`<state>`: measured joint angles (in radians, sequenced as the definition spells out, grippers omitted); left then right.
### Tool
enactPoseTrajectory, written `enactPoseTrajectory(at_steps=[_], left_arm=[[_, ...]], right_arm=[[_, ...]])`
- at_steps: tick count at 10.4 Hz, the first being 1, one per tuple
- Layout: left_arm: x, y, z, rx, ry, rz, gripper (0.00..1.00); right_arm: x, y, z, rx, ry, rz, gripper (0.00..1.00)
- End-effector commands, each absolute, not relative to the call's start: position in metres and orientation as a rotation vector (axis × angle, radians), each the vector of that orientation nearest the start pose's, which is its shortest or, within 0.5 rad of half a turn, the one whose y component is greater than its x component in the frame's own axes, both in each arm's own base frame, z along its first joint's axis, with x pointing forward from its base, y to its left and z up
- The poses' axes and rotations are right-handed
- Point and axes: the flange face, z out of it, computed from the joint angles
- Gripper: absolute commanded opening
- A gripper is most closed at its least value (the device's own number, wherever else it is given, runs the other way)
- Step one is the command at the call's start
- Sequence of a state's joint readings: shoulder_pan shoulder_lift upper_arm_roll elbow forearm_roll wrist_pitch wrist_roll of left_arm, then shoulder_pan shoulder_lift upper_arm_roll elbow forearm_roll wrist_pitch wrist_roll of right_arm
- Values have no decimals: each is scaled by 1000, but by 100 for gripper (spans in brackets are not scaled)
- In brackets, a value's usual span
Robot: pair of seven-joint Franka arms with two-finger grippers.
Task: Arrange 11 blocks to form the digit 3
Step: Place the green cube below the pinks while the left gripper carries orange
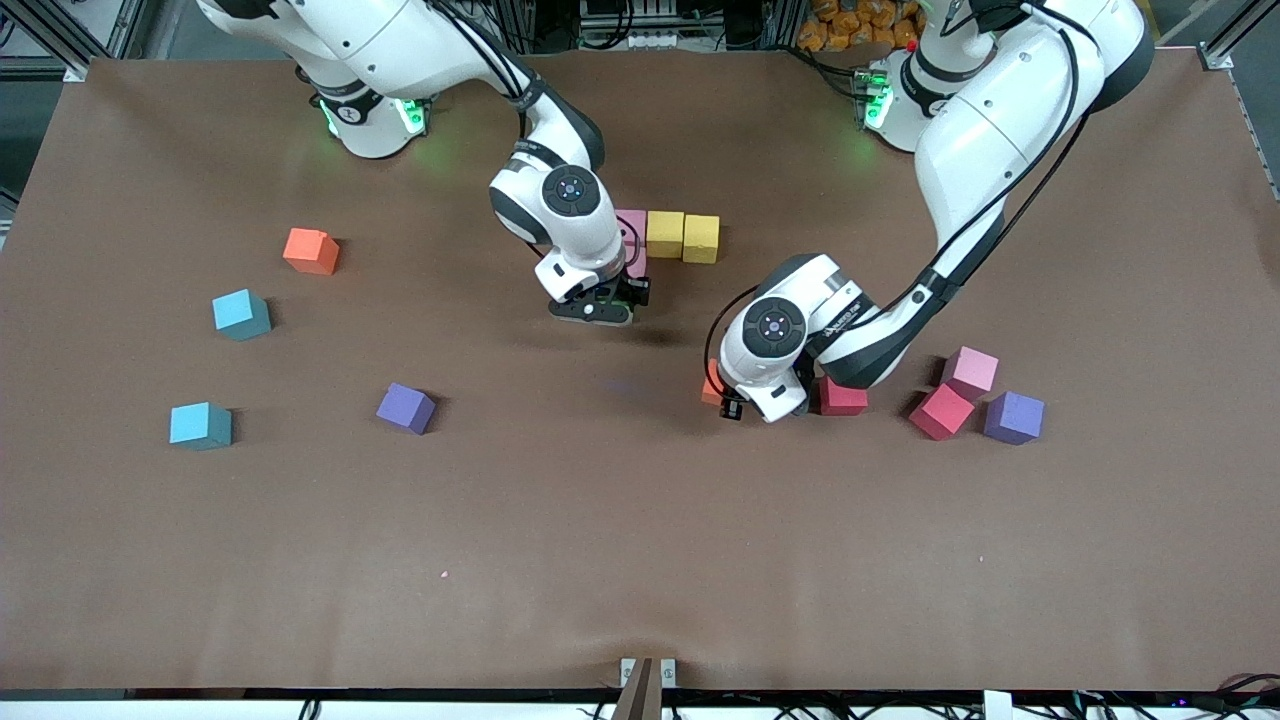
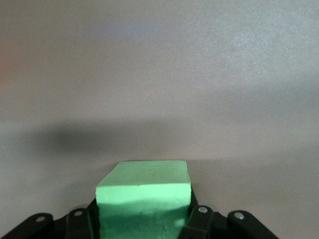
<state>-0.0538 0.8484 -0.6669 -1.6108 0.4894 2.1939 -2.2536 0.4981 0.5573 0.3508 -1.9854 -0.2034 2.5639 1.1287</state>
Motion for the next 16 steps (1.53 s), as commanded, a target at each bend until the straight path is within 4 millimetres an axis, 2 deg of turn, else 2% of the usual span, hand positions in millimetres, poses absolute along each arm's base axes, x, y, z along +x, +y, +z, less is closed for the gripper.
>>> enactPoseTrajectory(at_steps=[1, 3, 6, 7, 8, 9, 10, 12, 14, 15, 16], left_arm=[[562, -385, 199, -2369, -1984, 192, 50], [565, -381, 202, -2362, -1991, 188, 42], [568, -377, 204, -2359, -1999, 184, 42], [568, -377, 205, -2357, -2000, 181, 42], [568, -378, 209, -2361, -2001, 177, 41], [568, -377, 213, -2360, -2003, 167, 41], [568, -373, 215, -2345, -1999, 162, 41], [568, -368, 220, -2321, -1983, 152, 41], [562, -370, 228, -2307, -1962, 151, 39], [560, -372, 234, -2283, -1979, 186, 39], [553, -379, 239, -2274, -1979, 218, 39]], right_arm=[[402, 462, 204, -3044, 261, -2, 25], [402, 462, 201, -3045, 269, 2, 25], [399, 466, 201, -3048, 262, -3, 25], [398, 466, 200, -3049, 263, -1, 30], [398, 466, 200, -3049, 263, -1, 48], [399, 466, 201, -3049, 264, -4, 85], [399, 466, 202, -3051, 264, -4, 100], [401, 465, 208, -3054, 264, -10, 100], [411, 458, 242, -3066, 246, -57, 100], [422, 444, 264, -3109, 184, -70, 100], [441, 420, 277, -3140, 132, -77, 100]])
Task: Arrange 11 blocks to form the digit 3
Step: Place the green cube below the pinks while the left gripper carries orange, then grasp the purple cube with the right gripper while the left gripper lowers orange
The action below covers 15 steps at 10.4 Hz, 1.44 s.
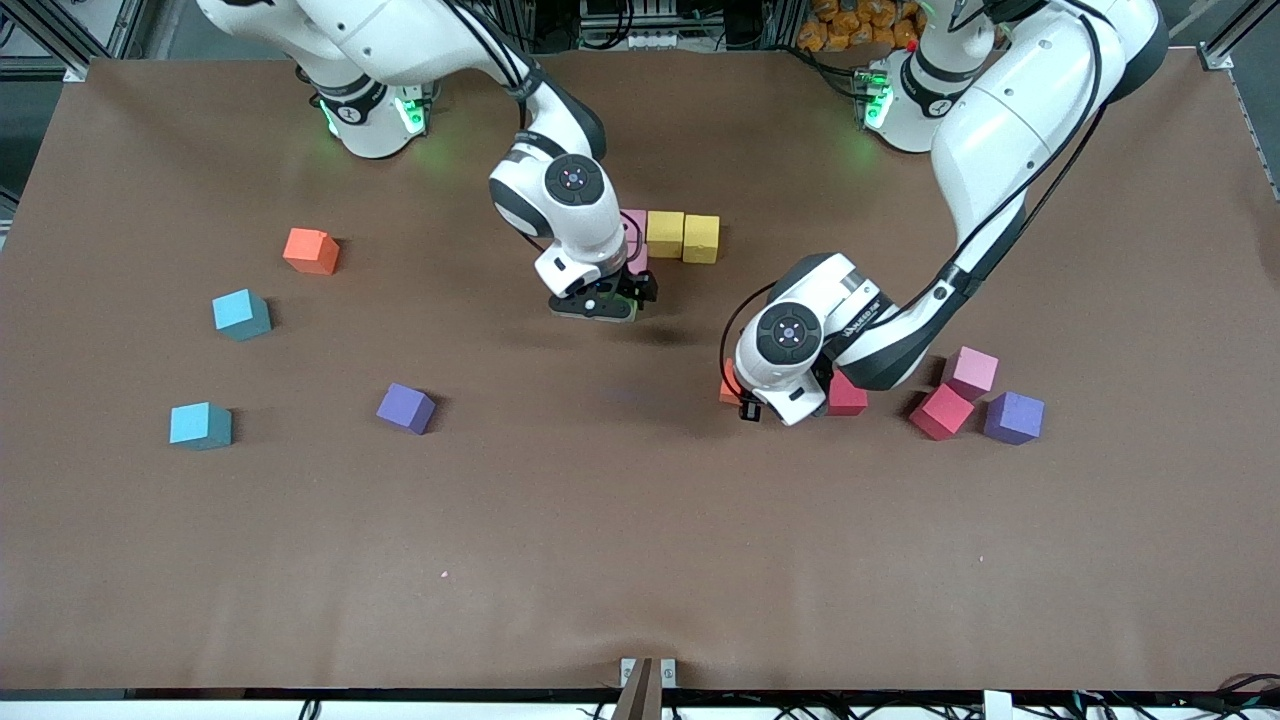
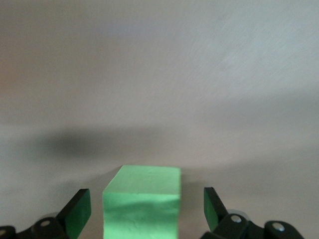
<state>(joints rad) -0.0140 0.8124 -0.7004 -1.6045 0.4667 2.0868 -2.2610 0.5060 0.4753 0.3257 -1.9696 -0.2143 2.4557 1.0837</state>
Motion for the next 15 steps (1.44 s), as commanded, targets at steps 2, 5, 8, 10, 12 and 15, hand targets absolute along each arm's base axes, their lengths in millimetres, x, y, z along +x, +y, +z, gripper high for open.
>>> enactPoseTrajectory(at_steps=[2, 5, 8, 10, 12, 15], left_arm=[[533, -394, 241, -2229, -2011, 254, 38], [495, -420, 235, -2146, -2093, 288, 36], [458, -440, 232, -2097, -2220, 285, 36], [435, -458, 226, -2051, -2278, 205, 36], [425, -468, 223, -2050, -2313, 173, 36], [417, -476, 222, -2018, -2342, 179, 35]], right_arm=[[487, 365, 292, -3155, -111, -94, 100], [551, 271, 284, -3094, -665, -86, 100], [577, 208, 270, -2986, -1039, -80, 100], [592, 184, 260, -2797, -1471, -107, 100], [600, 154, 244, -2671, -1647, -91, 100], [602, 130, 234, -2595, -1749, -59, 100]])
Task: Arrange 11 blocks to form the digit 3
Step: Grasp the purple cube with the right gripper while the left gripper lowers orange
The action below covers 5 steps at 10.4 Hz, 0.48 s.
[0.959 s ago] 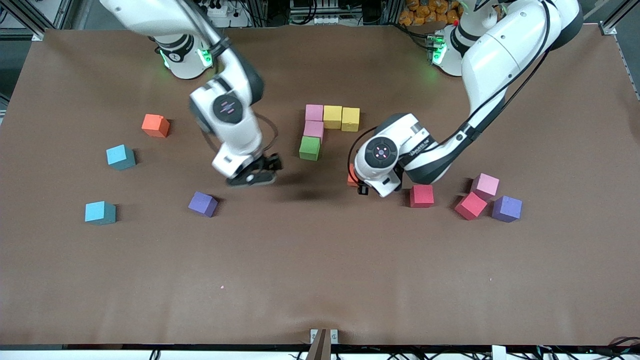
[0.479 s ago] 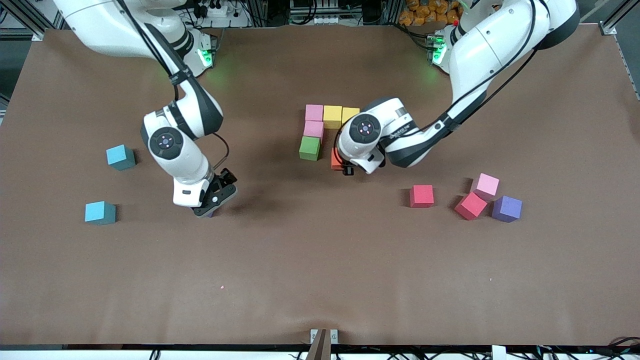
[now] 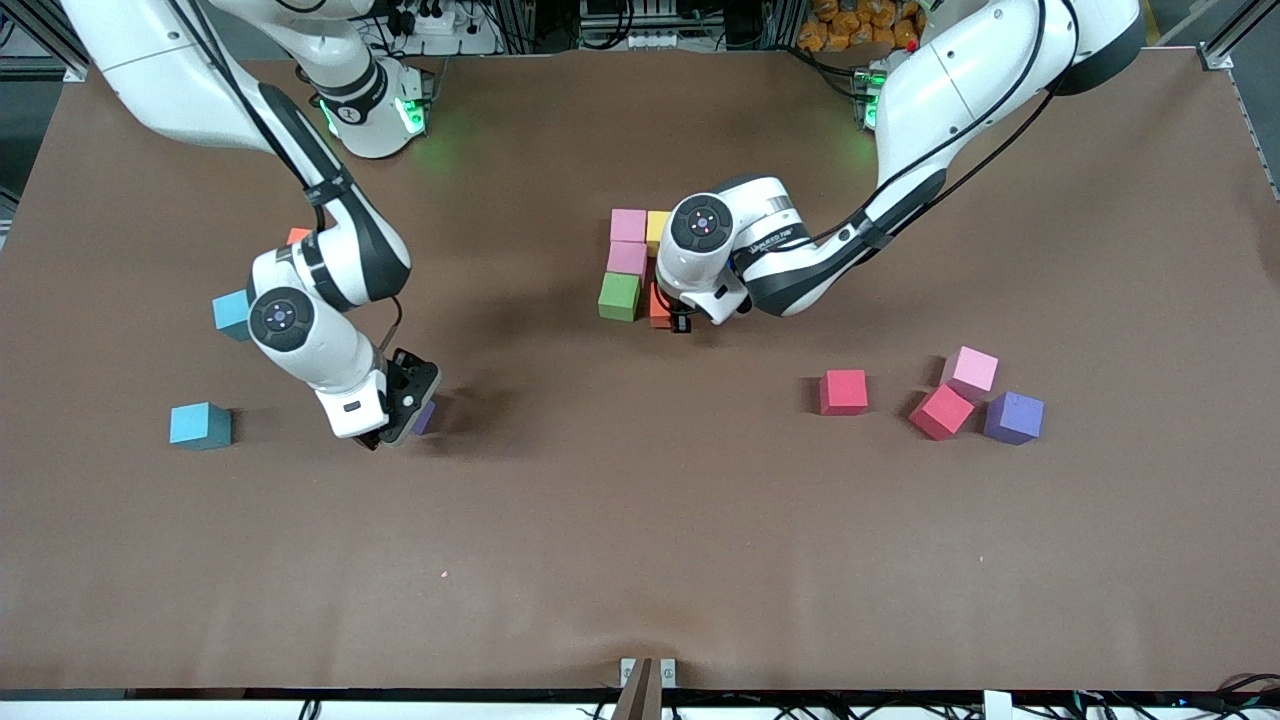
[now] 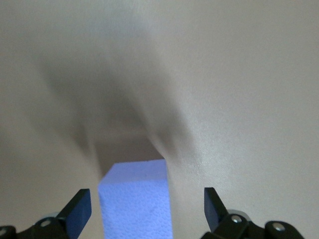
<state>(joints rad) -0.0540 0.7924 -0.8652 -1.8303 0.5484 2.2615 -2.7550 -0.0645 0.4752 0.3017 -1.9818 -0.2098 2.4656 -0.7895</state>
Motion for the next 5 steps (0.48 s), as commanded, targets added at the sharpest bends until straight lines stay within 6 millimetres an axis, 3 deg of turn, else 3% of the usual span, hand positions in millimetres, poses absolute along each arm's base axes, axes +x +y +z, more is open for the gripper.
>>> enactPoseTrajectory(at_steps=[1, 5], left_arm=[[416, -477, 219, 2073, 2413, -187, 35], [410, -485, 214, 2047, 2393, -172, 33]], right_arm=[[601, 125, 225, -2590, -1738, -39, 100], [596, 116, 203, -2558, -1700, -11, 100]])
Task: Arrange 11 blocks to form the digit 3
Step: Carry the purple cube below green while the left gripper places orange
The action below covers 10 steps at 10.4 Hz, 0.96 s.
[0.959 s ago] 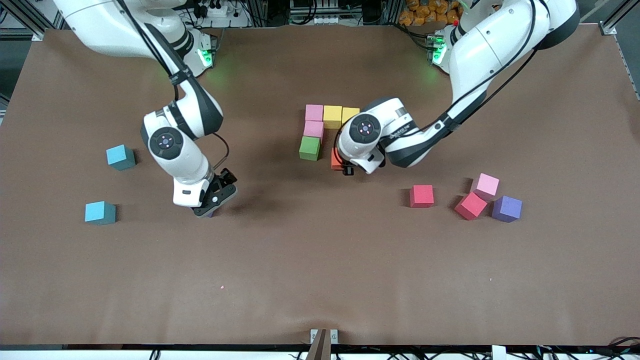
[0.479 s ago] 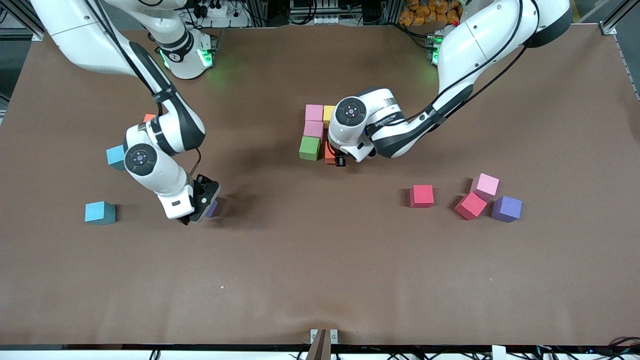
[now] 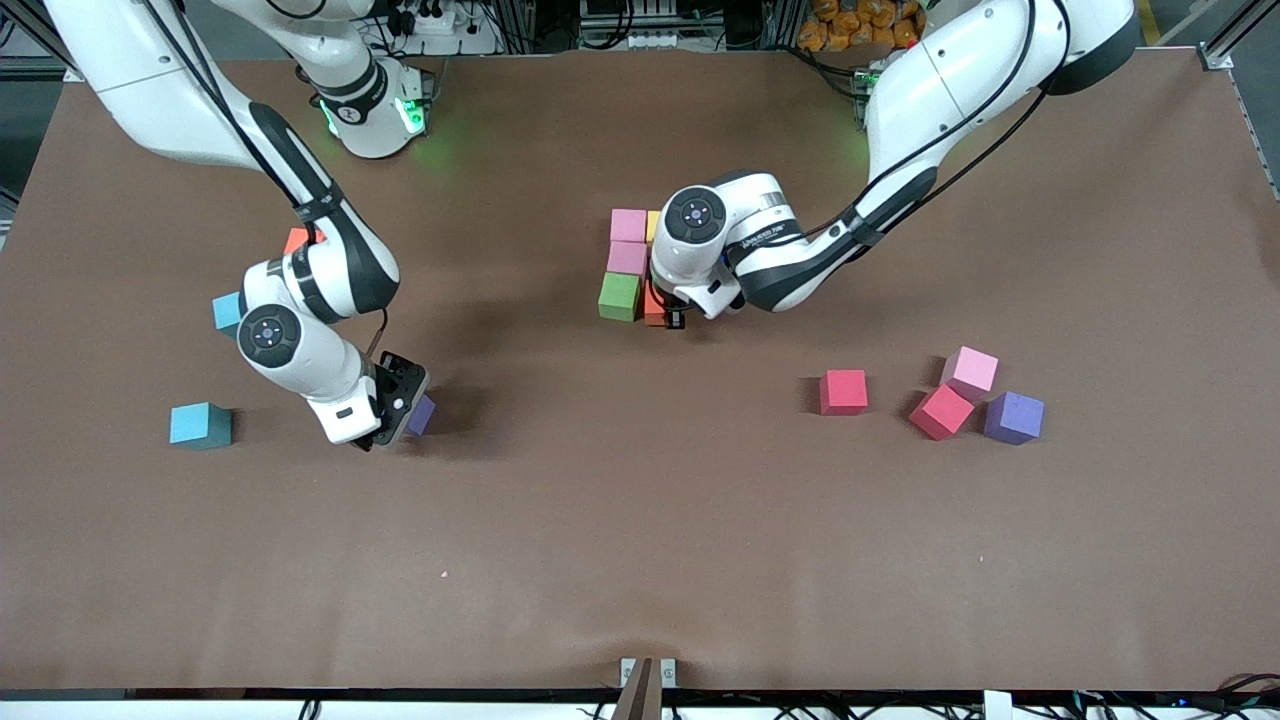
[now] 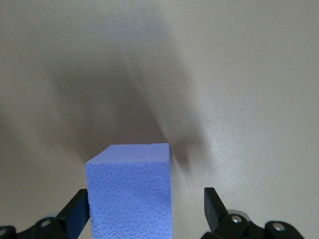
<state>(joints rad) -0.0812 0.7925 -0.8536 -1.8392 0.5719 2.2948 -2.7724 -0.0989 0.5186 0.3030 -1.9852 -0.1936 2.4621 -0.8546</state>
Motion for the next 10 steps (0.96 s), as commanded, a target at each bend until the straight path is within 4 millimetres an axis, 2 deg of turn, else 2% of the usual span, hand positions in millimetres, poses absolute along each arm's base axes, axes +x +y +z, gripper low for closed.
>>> enactPoseTrajectory(at_steps=[1, 2, 3, 4, 5, 7, 8, 10], left_arm=[[410, -485, 212, 2043, 2396, -181, 33], [410, -485, 212, 2043, 2393, -181, 33], [410, -486, 210, 2044, 2394, -186, 33], [413, -481, 203, 2036, 2408, -175, 33], [405, -487, 197, 2060, 2400, -159, 33], [401, -490, 190, 2042, 2423, -130, 33], [401, -490, 190, 2040, 2424, -131, 33], [401, -491, 190, 2039, 2420, -135, 33]], right_arm=[[595, 117, 194, -2555, -1647, -5, 96], [597, 116, 195, -2559, -1640, -7, 70], [597, 117, 200, -2561, -1640, -4, 48], [599, 118, 205, -2565, -1641, -14, 20], [601, 122, 212, -2568, -1642, -14, 15], [610, 140, 234, -2583, -1589, -14, 14], [609, 161, 242, -2635, -1482, -4, 13], [596, 208, 247, -2785, -1159, 49, 19]])
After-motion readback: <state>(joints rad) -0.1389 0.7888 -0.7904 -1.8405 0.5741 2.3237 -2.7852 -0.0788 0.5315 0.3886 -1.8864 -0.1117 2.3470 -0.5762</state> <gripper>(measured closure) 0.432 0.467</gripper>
